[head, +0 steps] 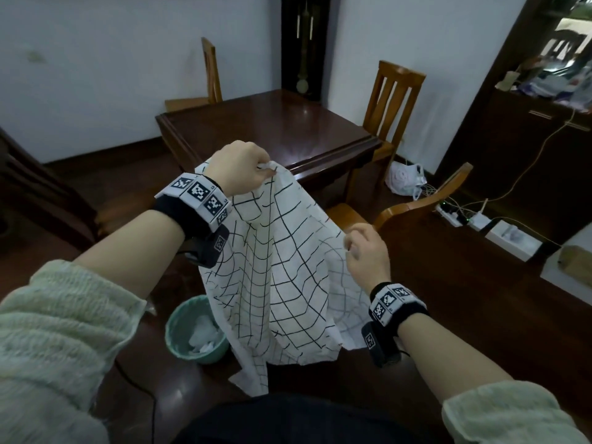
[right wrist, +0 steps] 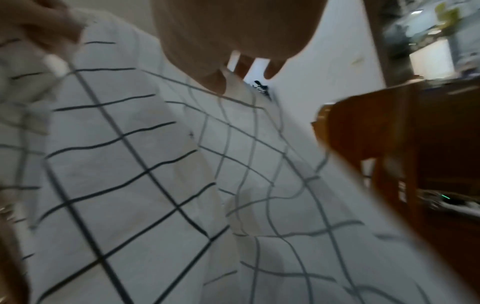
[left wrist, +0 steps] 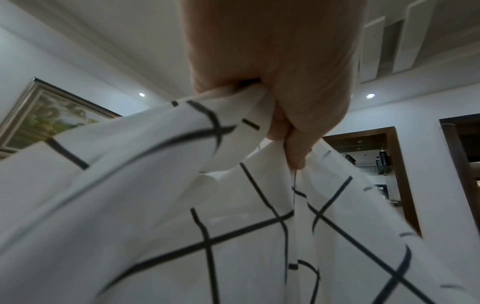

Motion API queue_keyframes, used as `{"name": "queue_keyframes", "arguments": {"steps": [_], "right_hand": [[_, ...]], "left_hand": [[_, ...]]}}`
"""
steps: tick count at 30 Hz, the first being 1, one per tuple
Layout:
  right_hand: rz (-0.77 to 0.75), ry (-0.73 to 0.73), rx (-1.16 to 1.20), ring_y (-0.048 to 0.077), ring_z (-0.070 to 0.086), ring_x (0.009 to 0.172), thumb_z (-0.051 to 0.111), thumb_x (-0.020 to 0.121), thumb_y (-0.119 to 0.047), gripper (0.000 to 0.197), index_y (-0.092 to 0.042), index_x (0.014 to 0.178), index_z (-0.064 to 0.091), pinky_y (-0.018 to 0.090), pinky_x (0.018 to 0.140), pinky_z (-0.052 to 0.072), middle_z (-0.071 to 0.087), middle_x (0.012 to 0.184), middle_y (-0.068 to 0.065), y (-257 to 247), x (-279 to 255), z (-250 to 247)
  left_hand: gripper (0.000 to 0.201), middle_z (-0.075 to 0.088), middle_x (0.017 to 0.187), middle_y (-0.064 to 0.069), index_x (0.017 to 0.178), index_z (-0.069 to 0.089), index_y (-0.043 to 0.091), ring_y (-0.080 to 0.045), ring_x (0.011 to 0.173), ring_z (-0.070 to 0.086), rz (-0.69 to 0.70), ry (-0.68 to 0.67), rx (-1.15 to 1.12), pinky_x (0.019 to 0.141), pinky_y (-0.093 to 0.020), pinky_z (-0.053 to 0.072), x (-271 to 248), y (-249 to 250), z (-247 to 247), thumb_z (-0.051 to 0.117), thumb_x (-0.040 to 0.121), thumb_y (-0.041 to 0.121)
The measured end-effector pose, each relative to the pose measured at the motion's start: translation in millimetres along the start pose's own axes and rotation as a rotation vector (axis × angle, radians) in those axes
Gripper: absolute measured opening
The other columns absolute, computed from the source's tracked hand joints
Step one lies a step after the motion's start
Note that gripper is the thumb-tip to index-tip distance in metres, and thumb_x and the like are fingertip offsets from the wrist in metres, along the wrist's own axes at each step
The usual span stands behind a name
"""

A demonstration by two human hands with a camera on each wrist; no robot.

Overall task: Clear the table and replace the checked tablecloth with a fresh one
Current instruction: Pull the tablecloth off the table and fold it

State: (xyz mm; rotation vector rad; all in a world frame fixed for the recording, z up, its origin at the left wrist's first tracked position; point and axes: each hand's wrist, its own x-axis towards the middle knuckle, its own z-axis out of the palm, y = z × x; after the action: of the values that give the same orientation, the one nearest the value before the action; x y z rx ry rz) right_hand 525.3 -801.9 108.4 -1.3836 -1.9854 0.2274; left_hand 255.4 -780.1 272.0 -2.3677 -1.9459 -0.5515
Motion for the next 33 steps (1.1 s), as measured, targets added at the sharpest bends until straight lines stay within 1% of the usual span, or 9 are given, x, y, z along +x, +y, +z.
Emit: {"name": "queue_keyframes", "arguments": {"steps": [3, 8, 11, 14, 17, 22, 26, 30, 33], "right_hand": [[-0.169, 0.067, -0.009, 0.027, 0.05, 0.117, 0.061, 0.072, 0.011, 0.031, -0.017, 0.085, 0.065, 0.065, 0.1, 0.036, 0.055, 0.118, 0.004, -20.0, 6.3, 14.8], [-0.269, 0.052, -0.019, 0.032, 0.046, 0.127, 0.062, 0.07, 0.016, 0.038, -0.018, 0.089, 0.063, 0.073, 0.1, 0.03, 0.054, 0.123, 0.007, -41.2, 19.6, 15.8], [-0.081, -0.151, -0.167, 0.032, 0.017, 0.145, 0.059, 0.086, -0.008, 0.032, -0.026, 0.113, 0.065, 0.07, 0.111, 0.01, 0.039, 0.144, -0.001, -51.5, 23.3, 23.9], [0.093, -0.181, -0.171, 0.033, -0.002, 0.147, 0.056, 0.09, -0.03, 0.043, -0.035, 0.132, 0.05, 0.068, 0.111, 0.002, 0.022, 0.149, 0.0, -58.1, 23.8, 33.2], [0.179, -0.183, -0.196, 0.037, -0.005, 0.146, 0.058, 0.089, -0.039, 0.045, -0.038, 0.133, 0.048, 0.068, 0.11, 0.0, 0.016, 0.15, 0.008, -59.2, 24.8, 38.7], [0.174, -0.01, -0.226, 0.034, 0.012, 0.144, 0.059, 0.087, -0.03, 0.036, -0.032, 0.123, 0.059, 0.063, 0.114, 0.008, 0.03, 0.142, 0.01, -57.2, 31.4, 33.3], [0.138, -0.361, -0.105, 0.026, 0.007, 0.146, 0.048, 0.094, -0.033, 0.026, -0.036, 0.112, 0.066, 0.055, 0.117, 0.0, 0.035, 0.148, 0.006, -61.0, 42.3, 35.0], [0.134, -0.585, -0.028, 0.018, 0.003, 0.145, 0.046, 0.096, -0.037, 0.033, -0.033, 0.126, 0.059, 0.045, 0.118, -0.005, 0.025, 0.154, 0.006, -77.4, 39.4, 45.2], [0.113, -0.67, 0.022, 0.014, 0.001, 0.144, 0.054, 0.092, -0.04, 0.035, -0.026, 0.123, 0.061, 0.041, 0.117, -0.002, 0.023, 0.153, 0.004, -85.7, 38.0, 52.0]], "left_hand": [[0.026, 0.063, 0.074, -0.004, 0.079, 0.066, 0.011, -0.026, 0.071, 0.057, -0.026, 0.003, 0.002, 0.065, -0.034, 0.048, -5.1, -2.2, -3.2, 0.058, 0.091, 0.033], [0.034, 0.052, 0.06, 0.001, 0.06, 0.051, 0.02, -0.025, 0.063, 0.052, -0.119, 0.019, -0.014, 0.059, -0.03, 0.041, -14.2, -17.8, -6.2, 0.06, 0.09, 0.033], [0.029, 0.051, 0.06, 0.004, 0.065, 0.053, 0.019, -0.022, 0.063, 0.051, -0.146, 0.008, -0.032, 0.059, -0.029, 0.04, -20.4, -23.4, -7.4, 0.059, 0.09, 0.032], [0.032, 0.054, 0.061, -0.001, 0.064, 0.056, 0.014, -0.024, 0.062, 0.053, -0.17, -0.003, -0.028, 0.057, -0.029, 0.041, -25.3, -29.3, -7.5, 0.059, 0.09, 0.032], [0.032, 0.055, 0.061, -0.003, 0.064, 0.058, 0.013, -0.025, 0.061, 0.054, -0.175, -0.001, -0.031, 0.056, -0.03, 0.043, -29.5, -35.3, -9.2, 0.059, 0.089, 0.031], [0.027, 0.06, 0.067, -0.005, 0.072, 0.065, 0.011, -0.025, 0.064, 0.057, -0.181, 0.001, -0.025, 0.058, -0.032, 0.046, -34.2, -46.2, -11.9, 0.059, 0.09, 0.031], [0.036, 0.051, 0.057, -0.002, 0.058, 0.053, 0.014, -0.023, 0.057, 0.049, -0.196, 0.006, -0.039, 0.054, -0.03, 0.039, -32.6, -53.7, -10.7, 0.059, 0.089, 0.031], [0.024, 0.066, 0.075, -0.003, 0.081, 0.07, 0.014, -0.023, 0.071, 0.061, -0.192, 0.003, -0.077, 0.066, -0.037, 0.053, -33.1, -57.2, -10.9, 0.059, 0.089, 0.033], [0.029, 0.065, 0.071, -0.006, 0.079, 0.069, 0.008, -0.025, 0.068, 0.061, -0.19, 0.014, -0.07, 0.064, -0.039, 0.054, -34.2, -60.1, -12.0, 0.058, 0.089, 0.034]]}}
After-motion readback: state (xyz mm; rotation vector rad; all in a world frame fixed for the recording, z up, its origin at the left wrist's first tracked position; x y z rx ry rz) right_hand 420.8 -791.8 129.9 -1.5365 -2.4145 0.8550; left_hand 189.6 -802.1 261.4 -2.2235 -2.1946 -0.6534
